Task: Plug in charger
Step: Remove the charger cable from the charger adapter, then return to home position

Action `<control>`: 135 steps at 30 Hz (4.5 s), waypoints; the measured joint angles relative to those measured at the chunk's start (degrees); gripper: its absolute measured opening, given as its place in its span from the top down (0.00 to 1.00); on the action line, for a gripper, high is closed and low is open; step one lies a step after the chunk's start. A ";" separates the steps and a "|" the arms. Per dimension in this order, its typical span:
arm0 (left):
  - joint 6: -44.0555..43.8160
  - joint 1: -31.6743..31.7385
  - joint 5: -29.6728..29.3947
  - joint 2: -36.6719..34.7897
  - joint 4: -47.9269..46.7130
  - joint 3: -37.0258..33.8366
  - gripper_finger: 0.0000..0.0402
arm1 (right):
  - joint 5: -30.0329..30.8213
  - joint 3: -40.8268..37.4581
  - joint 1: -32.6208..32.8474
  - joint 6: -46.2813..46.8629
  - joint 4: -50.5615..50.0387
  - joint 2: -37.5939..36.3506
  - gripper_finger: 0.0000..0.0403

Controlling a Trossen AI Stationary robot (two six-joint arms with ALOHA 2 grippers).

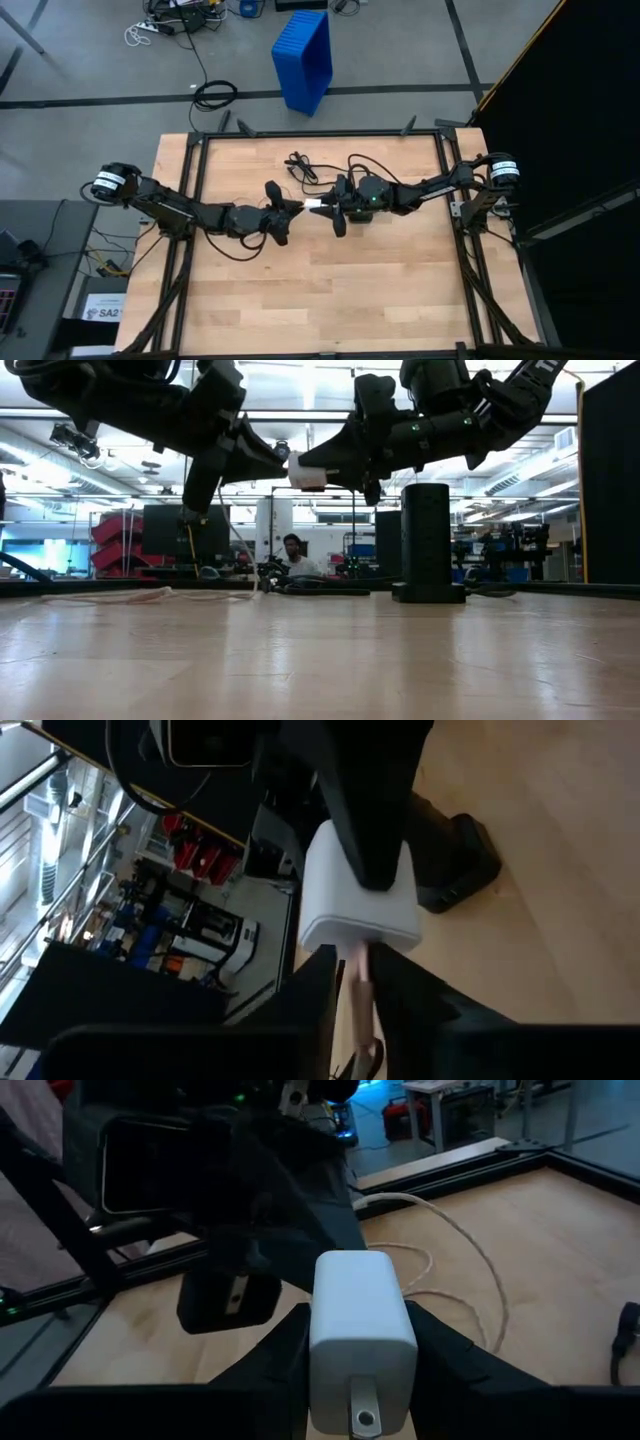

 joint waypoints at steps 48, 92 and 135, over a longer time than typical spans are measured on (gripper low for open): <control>-6.29 -0.83 -5.47 -0.07 -1.11 -6.84 1.00 | 0.16 -2.75 2.05 -1.70 -2.65 -5.07 0.78; -28.48 14.67 32.06 12.15 2.93 -7.74 1.00 | 33.94 -21.18 26.61 5.25 26.02 13.09 0.78; -40.21 14.62 33.41 5.68 4.07 -7.78 0.59 | 29.77 -21.41 28.74 -7.30 45.94 8.11 0.37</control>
